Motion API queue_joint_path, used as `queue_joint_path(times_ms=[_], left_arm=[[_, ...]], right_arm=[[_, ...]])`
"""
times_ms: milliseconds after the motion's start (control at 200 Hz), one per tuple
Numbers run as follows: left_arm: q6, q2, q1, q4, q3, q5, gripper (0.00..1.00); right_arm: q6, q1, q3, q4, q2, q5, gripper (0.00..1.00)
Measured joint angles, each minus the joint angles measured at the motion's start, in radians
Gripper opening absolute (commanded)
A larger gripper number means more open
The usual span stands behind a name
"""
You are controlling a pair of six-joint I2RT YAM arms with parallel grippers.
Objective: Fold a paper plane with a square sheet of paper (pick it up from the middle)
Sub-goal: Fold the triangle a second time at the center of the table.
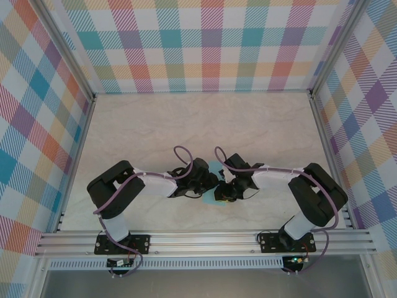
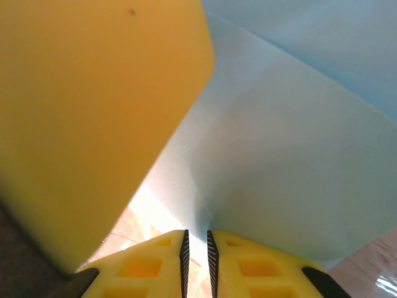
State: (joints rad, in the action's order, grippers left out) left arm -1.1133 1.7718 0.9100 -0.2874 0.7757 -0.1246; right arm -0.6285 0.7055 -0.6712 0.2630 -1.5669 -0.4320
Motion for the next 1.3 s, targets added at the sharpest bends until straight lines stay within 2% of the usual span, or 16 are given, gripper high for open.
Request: queue_joint_path(times_ms=[895, 1135, 1300], left_arm=[[0.003, 0.0, 0.011, 0.004, 0.0, -0.008, 0.26], [0.003, 0.0, 0.011, 0.005, 0.001, -0.008, 0.26], [0.003, 0.0, 0.011, 0.01, 0.004, -0.009, 0.26]], right_arm=[[-0.03, -0.019, 0.149, 0.01, 0.169, -0.01, 0.22], [-0.069, -0.019, 0.142, 0.051, 0.29, 0.008, 0.2], [-0.097, -0.02, 0.07, 0.002, 0.192, -0.008, 0.17]])
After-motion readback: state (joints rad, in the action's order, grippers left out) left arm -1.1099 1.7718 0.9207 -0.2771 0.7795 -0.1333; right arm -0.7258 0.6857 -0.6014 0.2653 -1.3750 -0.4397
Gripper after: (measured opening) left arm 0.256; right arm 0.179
